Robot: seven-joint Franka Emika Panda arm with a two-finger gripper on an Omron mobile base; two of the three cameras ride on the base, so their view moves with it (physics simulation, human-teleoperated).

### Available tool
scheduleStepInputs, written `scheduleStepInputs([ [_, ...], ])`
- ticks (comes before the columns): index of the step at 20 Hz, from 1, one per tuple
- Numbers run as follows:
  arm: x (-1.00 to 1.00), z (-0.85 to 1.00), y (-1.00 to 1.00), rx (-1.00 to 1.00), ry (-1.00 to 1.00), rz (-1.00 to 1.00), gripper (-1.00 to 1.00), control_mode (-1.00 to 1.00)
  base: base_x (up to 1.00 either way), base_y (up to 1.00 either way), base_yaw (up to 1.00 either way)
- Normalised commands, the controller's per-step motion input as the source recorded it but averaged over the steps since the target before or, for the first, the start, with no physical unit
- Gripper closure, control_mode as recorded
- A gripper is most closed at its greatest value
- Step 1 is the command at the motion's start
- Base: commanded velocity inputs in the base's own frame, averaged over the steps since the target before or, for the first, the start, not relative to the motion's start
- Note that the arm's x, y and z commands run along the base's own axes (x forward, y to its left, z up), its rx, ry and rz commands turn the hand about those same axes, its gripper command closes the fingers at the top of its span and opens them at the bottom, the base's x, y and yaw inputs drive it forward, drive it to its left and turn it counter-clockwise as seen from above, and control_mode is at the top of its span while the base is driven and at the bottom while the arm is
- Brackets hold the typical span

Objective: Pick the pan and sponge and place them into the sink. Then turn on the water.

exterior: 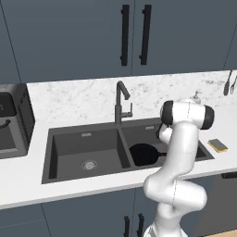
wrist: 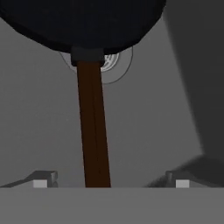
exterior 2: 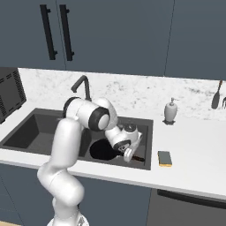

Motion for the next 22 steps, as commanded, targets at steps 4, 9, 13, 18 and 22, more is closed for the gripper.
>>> scheduleStepInputs([
  [4,-0.07,0.97,0.13,0.00,0.00,0.07,-1.00,-1.00,0.00,0.00,0.00],
  [9,-0.08,0.99,0.01,0.00,0.00,0.02,-1.00,-1.00,0.00,0.00,0.00],
  [13,-0.15,0.98,0.00,0.00,0.00,0.00,-1.00,-1.00,0.00,0.00,0.00],
  [18,-0.42,0.84,0.02,0.00,0.00,0.00,-1.00,-1.00,0.00,0.00,0.00],
  [22,-0.59,0.71,0.00,0.02,0.00,-0.12,-1.00,-1.00,0.00,0.00,0.00],
])
